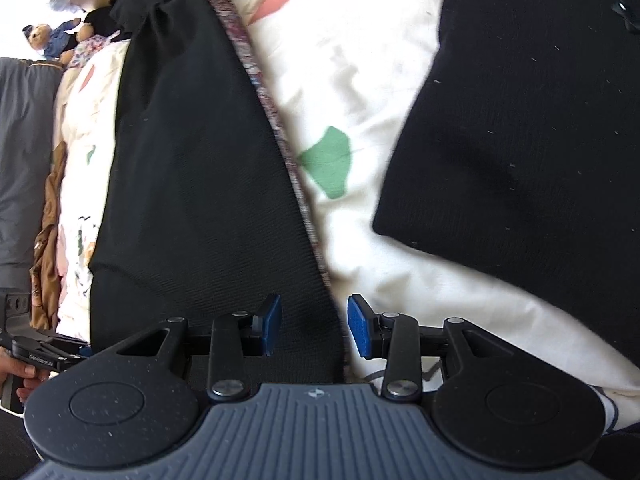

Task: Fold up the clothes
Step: 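Close the left gripper on the leg hem of the black shorts, then lift the leg hem up with the left gripper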

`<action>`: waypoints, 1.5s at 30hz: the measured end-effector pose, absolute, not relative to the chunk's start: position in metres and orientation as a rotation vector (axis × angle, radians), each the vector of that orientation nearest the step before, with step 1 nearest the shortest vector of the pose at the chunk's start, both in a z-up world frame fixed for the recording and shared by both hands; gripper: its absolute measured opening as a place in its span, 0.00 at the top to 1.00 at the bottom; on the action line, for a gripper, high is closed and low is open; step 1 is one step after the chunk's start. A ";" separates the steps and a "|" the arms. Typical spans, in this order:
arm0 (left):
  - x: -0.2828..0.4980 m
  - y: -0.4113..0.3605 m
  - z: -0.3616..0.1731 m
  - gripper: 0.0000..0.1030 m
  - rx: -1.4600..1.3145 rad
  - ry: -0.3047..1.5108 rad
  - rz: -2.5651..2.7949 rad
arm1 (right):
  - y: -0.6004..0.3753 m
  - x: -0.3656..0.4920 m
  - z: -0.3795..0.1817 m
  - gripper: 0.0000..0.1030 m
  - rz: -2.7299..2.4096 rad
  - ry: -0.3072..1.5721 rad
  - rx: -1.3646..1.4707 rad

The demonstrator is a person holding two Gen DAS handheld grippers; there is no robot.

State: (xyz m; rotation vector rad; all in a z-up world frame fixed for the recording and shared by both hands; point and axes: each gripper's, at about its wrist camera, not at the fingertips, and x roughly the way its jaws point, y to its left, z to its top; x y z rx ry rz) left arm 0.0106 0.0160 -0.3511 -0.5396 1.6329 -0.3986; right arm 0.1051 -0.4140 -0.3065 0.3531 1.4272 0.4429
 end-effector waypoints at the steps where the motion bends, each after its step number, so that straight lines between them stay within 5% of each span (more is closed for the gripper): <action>1: 0.011 0.017 -0.351 0.48 -0.538 1.633 -0.398 | -0.415 0.106 -0.311 0.60 0.441 1.436 0.366; 28: 0.013 0.022 -0.348 0.54 -0.562 1.608 -0.387 | -0.409 0.119 -0.331 0.53 0.569 1.417 0.420; 33: 0.016 0.019 -0.338 0.92 -0.510 1.604 -0.408 | -0.396 0.115 -0.323 0.71 0.545 1.409 0.301; 38: 0.020 0.019 -0.325 0.94 -0.472 1.597 -0.441 | -0.397 0.113 -0.312 0.92 0.544 1.403 0.300; 45: 0.019 0.031 -0.308 0.97 -0.451 1.597 -0.487 | -0.404 0.101 -0.298 0.96 0.615 1.360 0.348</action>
